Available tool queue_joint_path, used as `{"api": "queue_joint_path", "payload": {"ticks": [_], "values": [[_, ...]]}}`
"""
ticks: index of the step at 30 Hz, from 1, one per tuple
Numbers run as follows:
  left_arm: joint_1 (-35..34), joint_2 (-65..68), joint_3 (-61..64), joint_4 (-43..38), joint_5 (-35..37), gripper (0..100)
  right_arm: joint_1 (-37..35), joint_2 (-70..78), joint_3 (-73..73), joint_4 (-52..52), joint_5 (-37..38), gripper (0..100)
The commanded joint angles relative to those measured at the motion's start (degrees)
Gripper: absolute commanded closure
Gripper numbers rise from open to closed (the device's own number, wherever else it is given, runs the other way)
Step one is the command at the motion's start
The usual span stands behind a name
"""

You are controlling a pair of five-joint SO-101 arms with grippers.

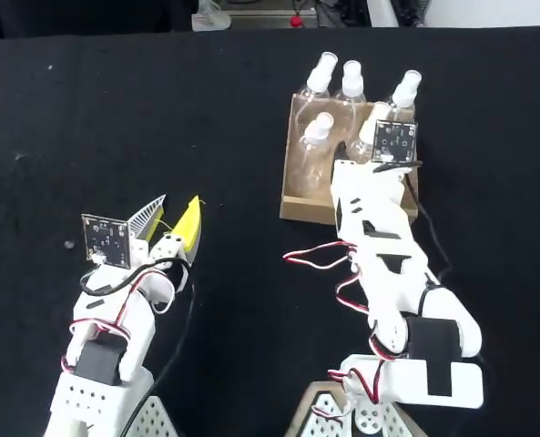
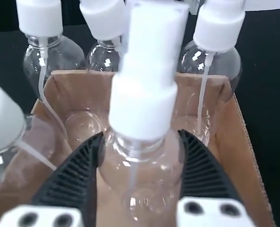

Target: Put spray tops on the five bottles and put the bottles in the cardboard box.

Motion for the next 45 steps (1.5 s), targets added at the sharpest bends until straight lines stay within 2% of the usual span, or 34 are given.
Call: {"api": "queue_joint_path", "payload": {"ticks": [1,5,7,34,45], "values": [[-0.66,-0.79,1.19,0.0,-0.09,83,-0.18,0.13,-0.66,-0.35,0.26,79.7],[-0.66,-0.79,1.19,0.0,-0.09,83,-0.53,0.13,-0.66,0.53,0.18,67.3],[-0.66,-0.79,1.19,0.09,-0.09,83,-0.53,0.13,-1.19,2.55,0.18,65.4],[-0.66,-0.79,1.19,0.09,-0.09,83,-0.09,-14.73,7.25,4.75,-0.09,66.2],[-0.66,-0.79,1.19,0.09,-0.09,83,-0.18,-29.93,9.36,22.07,-0.18,66.2]]}}
